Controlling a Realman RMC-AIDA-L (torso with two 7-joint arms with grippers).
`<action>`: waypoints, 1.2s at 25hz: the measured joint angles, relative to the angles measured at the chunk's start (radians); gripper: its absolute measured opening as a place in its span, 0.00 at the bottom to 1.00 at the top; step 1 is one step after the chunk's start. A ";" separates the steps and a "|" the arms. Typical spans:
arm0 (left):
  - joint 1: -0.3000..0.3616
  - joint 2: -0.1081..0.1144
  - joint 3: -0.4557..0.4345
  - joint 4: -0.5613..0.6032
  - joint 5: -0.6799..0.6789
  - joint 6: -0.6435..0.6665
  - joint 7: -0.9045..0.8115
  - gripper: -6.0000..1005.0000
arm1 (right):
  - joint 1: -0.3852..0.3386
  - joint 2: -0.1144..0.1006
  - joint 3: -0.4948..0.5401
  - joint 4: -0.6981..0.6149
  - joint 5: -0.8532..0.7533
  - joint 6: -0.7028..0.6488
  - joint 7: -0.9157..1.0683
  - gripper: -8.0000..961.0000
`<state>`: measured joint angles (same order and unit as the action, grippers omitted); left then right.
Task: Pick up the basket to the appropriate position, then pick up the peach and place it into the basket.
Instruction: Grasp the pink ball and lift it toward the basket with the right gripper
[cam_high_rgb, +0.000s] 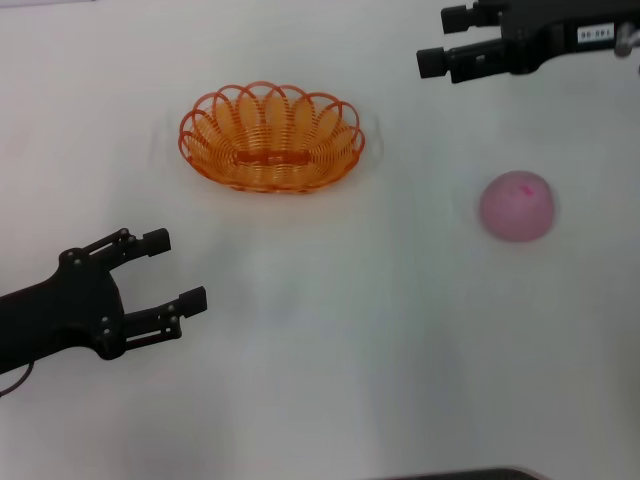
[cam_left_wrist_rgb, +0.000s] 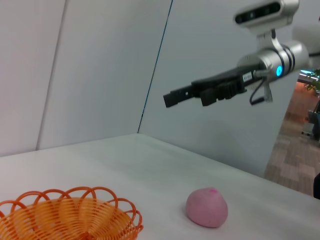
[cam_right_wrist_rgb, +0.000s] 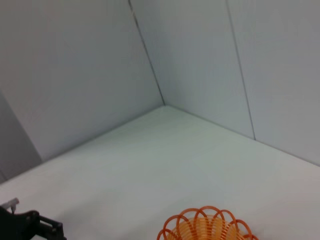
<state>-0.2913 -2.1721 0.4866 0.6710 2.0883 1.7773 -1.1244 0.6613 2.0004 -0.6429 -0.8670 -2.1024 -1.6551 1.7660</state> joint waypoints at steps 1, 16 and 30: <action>0.000 0.000 -0.001 0.000 0.000 0.000 0.000 0.87 | 0.003 -0.003 -0.026 -0.039 0.000 -0.007 0.031 0.93; -0.006 0.000 -0.001 -0.004 0.002 0.000 -0.003 0.87 | 0.133 0.015 -0.092 -0.418 -0.268 -0.168 0.314 0.93; -0.023 0.004 -0.004 -0.026 -0.001 -0.029 -0.006 0.87 | 0.228 0.055 -0.285 -0.400 -0.711 -0.234 0.332 0.93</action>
<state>-0.3144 -2.1683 0.4827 0.6454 2.0874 1.7483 -1.1305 0.8891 2.0554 -0.9281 -1.2667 -2.8136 -1.8889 2.0979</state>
